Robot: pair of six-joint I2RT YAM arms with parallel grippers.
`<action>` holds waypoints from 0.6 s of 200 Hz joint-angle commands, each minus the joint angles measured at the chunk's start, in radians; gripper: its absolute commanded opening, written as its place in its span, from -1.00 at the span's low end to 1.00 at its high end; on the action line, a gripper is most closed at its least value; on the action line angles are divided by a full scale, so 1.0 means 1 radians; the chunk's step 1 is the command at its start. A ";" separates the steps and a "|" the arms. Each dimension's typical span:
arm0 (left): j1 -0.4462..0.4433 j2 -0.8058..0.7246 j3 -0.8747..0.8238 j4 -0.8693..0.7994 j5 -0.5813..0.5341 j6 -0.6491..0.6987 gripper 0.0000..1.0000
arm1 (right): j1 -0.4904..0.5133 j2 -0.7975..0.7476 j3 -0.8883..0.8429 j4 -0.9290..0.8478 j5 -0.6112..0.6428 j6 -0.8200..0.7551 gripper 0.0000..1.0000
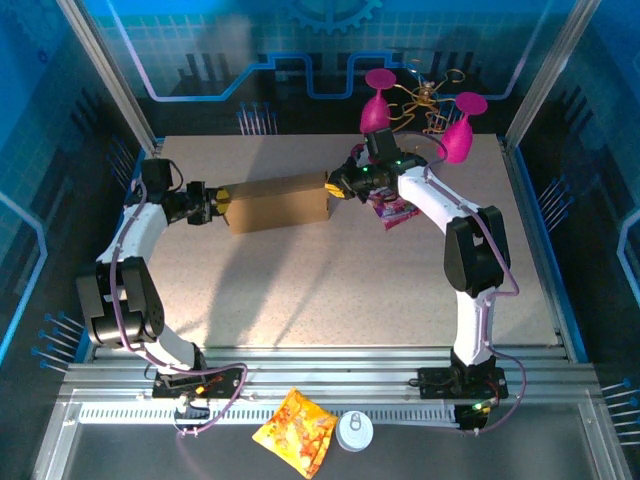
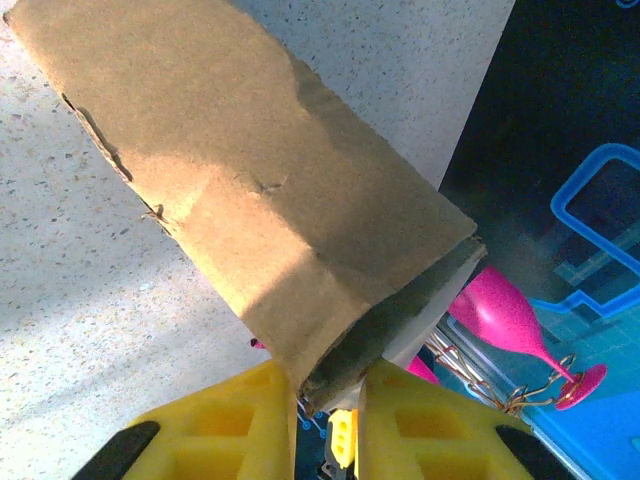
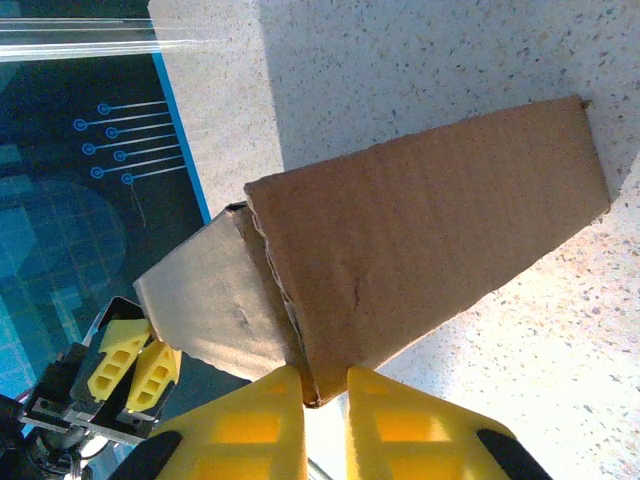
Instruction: Fold the paper box
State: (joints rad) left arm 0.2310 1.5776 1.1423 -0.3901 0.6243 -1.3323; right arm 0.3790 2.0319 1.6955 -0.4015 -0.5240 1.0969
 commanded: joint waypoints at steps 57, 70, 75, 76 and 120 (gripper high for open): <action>-0.030 -0.215 -0.219 -0.132 0.026 0.099 0.31 | 0.004 -0.194 -0.109 -0.091 0.082 -0.176 0.00; -0.051 -0.289 -0.287 -0.160 0.020 0.109 0.42 | 0.006 -0.260 -0.167 -0.115 0.116 -0.211 0.07; -0.059 -0.320 -0.313 -0.170 0.017 0.108 0.45 | 0.008 -0.283 -0.189 -0.126 0.128 -0.223 0.09; -0.061 -0.326 -0.320 -0.172 0.016 0.107 0.46 | 0.008 -0.288 -0.192 -0.128 0.132 -0.226 0.09; -0.140 -0.609 -0.481 -0.219 -0.036 -0.005 0.68 | 0.020 -0.416 -0.386 -0.135 0.204 -0.256 0.15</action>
State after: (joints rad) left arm 0.1181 1.0866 0.7162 -0.5491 0.6170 -1.2701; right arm 0.3840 1.6398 1.3899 -0.4973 -0.3763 0.8864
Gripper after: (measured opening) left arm 0.831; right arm 0.575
